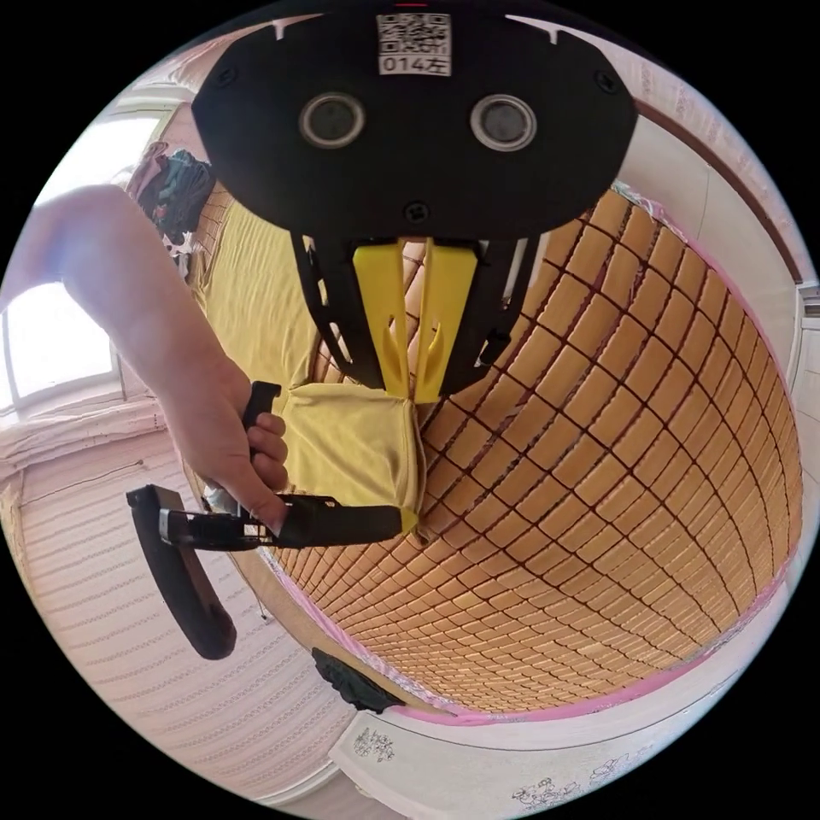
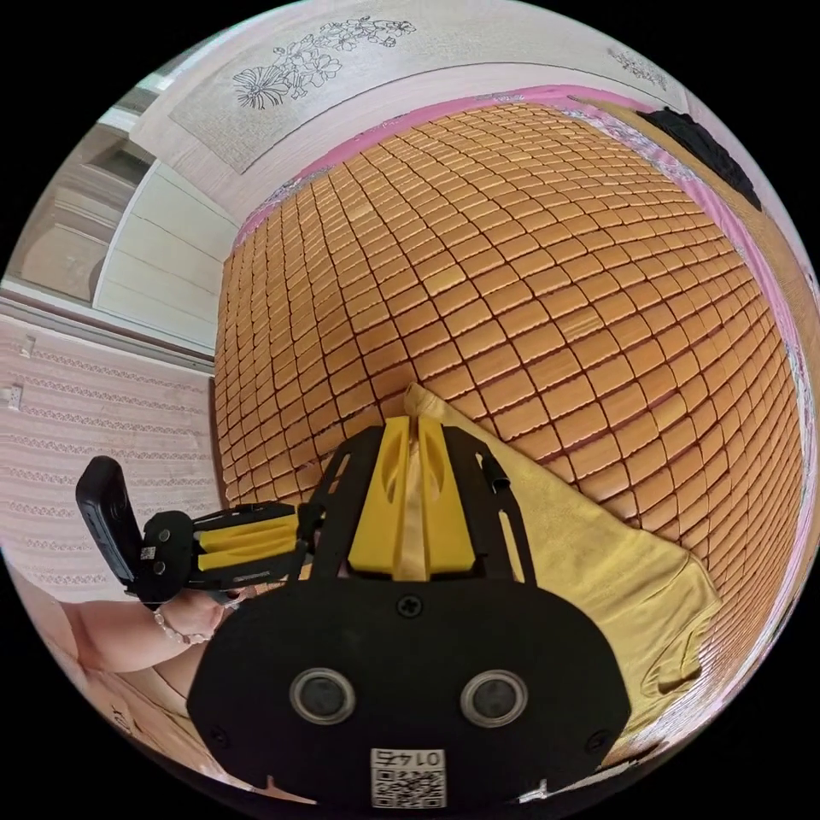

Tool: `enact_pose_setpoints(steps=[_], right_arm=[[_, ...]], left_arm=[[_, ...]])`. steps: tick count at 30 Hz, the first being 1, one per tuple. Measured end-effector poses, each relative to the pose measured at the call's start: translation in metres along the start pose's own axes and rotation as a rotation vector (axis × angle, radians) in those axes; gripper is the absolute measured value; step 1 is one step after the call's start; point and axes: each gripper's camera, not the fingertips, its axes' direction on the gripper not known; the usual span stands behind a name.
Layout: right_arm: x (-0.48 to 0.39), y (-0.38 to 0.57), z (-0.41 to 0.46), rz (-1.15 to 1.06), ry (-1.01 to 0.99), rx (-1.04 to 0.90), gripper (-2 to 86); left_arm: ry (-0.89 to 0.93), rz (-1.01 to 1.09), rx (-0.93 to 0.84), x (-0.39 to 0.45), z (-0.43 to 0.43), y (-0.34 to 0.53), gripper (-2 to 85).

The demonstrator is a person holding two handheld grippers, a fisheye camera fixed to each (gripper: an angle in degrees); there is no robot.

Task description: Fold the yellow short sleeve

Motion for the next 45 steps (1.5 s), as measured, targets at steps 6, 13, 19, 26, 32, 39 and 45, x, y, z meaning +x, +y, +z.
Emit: enact_pose_setpoints(steps=[6,13,19,26,32,39,45], right_arm=[[0.047,0.066,-0.072,0.087,-0.125,0.226,0.9],[0.098,0.243,-0.185,0.348,-0.150,0.510,1.5],[0.126,0.351,-0.157,0.697,-0.035,0.246,4.7],[0.121,0.310,-0.153,0.536,0.024,0.175,6.7],[0.134,0.205,-0.153,0.333,0.119,0.211,7.9],[0.150,0.149,-0.138,0.319,0.091,0.166,2.2],[0.142,0.126,-0.150,0.275,0.079,0.150,0.5]], left_arm=[[0.141,0.206,0.085,0.034,-0.026,0.010,-1.0],[0.429,0.585,0.052,0.137,-0.030,0.024,-0.8],[0.386,0.653,-0.213,0.185,0.038,0.062,3.0],[0.082,0.687,-0.221,0.201,0.077,0.062,4.0],[-0.066,0.778,-0.213,0.233,0.123,0.058,5.2],[-0.124,0.755,-0.232,0.247,0.167,0.054,-0.1],[-0.137,0.571,-0.182,0.223,0.177,0.042,-0.1]])
